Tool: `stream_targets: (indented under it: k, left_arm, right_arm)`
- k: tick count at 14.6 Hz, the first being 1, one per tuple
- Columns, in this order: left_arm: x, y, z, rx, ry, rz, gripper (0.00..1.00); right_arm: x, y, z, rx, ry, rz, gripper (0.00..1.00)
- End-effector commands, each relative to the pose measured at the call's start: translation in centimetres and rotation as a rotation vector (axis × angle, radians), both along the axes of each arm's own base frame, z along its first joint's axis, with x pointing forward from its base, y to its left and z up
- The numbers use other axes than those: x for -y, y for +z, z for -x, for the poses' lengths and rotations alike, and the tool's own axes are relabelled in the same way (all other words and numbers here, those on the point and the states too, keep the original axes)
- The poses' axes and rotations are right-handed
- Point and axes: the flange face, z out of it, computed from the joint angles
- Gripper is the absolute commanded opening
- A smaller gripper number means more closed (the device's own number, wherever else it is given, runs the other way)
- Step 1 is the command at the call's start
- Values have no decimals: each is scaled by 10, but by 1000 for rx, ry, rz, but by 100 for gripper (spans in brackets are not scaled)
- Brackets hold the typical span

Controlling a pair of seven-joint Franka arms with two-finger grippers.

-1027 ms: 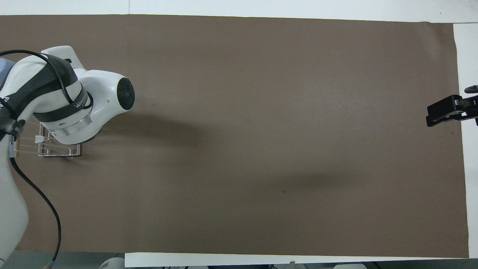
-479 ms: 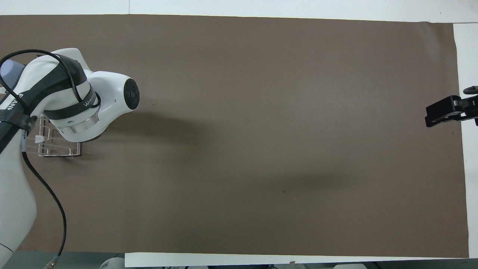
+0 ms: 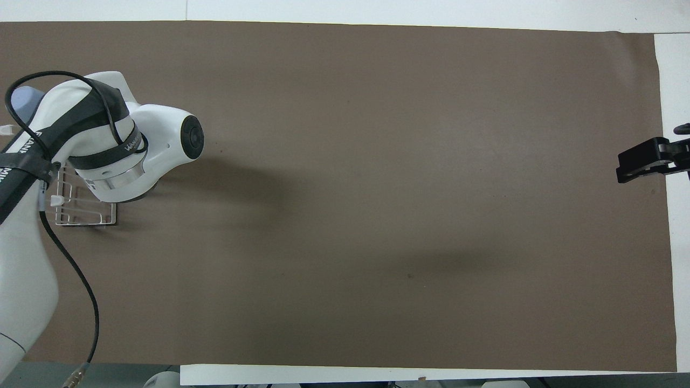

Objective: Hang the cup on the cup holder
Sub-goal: 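Position the cup over a peg of the acrylic holder with the left gripper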

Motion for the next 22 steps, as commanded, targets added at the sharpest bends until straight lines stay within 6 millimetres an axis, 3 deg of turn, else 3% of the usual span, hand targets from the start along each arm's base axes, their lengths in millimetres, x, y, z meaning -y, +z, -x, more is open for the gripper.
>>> stream_targets:
  k: [1,7,10,11,12,13,17,22]
  left_arm:
    - [-6,-8,-14,12,-16,-1,50]
    - [-11,-19,-17,-3,-21,-1,51]
    - [-9,-23,-16,-12,-30,23,58]
    - [-8,-22,-16,-13,-31,22,68]
    - [-9,-22,-15,-20,-27,14,96]
    - [-8,-21,-14,-44,-31,4,100]
    - [-6,-14,-15,-99,11,21,100]
    - [3,33,-51,-185,104,119,100]
  right_arm:
    - [4,2,0,-2,10,-18,99]
    - [8,1,1,-3,3,-18,99]
    - [8,1,1,-3,3,-18,99]
    - [8,1,0,-2,3,-18,99]
    - [8,1,0,-2,3,-18,99]
    - [7,2,1,0,4,-18,99]
    - [8,2,1,0,3,-18,99]
    - [8,2,1,-2,3,-18,99]
